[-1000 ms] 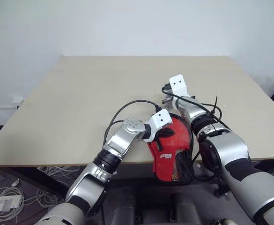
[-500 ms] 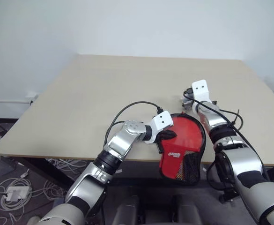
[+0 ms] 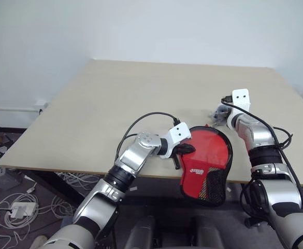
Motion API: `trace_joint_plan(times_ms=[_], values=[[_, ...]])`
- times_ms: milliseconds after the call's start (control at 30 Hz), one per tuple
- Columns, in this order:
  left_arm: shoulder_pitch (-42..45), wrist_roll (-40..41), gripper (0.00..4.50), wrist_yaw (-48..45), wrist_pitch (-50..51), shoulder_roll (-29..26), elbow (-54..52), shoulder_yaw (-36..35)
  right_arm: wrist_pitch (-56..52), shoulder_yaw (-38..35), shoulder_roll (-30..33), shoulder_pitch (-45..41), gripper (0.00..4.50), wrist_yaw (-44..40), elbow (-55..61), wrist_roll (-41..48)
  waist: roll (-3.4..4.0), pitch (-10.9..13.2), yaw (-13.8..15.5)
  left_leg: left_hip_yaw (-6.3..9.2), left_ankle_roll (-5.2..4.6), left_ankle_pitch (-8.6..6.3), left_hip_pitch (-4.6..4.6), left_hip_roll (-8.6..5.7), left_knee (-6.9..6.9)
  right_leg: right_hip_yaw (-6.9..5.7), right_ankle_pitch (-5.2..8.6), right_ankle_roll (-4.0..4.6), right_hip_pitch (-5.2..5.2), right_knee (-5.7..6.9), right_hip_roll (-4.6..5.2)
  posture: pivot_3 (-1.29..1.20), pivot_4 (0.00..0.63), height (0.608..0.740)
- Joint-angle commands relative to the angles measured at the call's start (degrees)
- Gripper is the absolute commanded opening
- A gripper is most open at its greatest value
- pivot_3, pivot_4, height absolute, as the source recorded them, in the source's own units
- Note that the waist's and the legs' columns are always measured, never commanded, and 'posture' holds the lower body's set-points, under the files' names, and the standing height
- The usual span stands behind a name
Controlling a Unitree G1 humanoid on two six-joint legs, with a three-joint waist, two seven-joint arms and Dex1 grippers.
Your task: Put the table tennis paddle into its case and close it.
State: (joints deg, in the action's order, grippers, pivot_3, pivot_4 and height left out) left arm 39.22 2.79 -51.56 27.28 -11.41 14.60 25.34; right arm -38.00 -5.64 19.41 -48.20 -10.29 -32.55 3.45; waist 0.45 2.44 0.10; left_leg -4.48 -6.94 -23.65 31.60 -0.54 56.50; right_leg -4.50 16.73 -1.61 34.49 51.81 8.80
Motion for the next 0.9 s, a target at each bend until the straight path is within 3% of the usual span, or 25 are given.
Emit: trace_joint_plan(times_ms=[33, 333, 900], values=[[-0.2, -1.4, 0.0, -1.0, 0.8, -0.5, 1.9, 1.6, -3.5, -2.6, 3.0, 0.8, 0.0, 1.5, 5.9, 0.1, 0.0, 0.0, 0.1, 0.0, 0.0, 0.0, 0.01, 0.0, 0.0, -0.01, 0.0, 0.0, 0.0, -0.01, 0.0, 0.0, 0.0, 0.654], [0.4, -1.6, 0.0, -1.8, 0.3, -0.7, 3.0, 1.5, -11.3, -4.0, 4.8, 6.0, 0.0, 4.7, 18.4, -0.9, 0.02, 0.0, 0.1, 0.04, -0.01, 0.0, 0.06, -0.02, 0.0, -0.02, 0.04, -0.06, 0.01, -0.02, 0.05, 0.0, 0.0, 0.654], [2.4, -2.0, 0.0, -3.0, -1.3, 0.0, 6.0, 1.8, -30.7, -7.5, 5.2, 23.5, 0.0, 8.3, 52.6, -2.5, 0.02, 0.0, 0.3, 0.23, -0.15, -0.08, 0.12, -0.02, 0.0, -0.15, 0.1, -0.16, -0.04, -0.1, 0.07, 0.0, 0.0, 0.654]])
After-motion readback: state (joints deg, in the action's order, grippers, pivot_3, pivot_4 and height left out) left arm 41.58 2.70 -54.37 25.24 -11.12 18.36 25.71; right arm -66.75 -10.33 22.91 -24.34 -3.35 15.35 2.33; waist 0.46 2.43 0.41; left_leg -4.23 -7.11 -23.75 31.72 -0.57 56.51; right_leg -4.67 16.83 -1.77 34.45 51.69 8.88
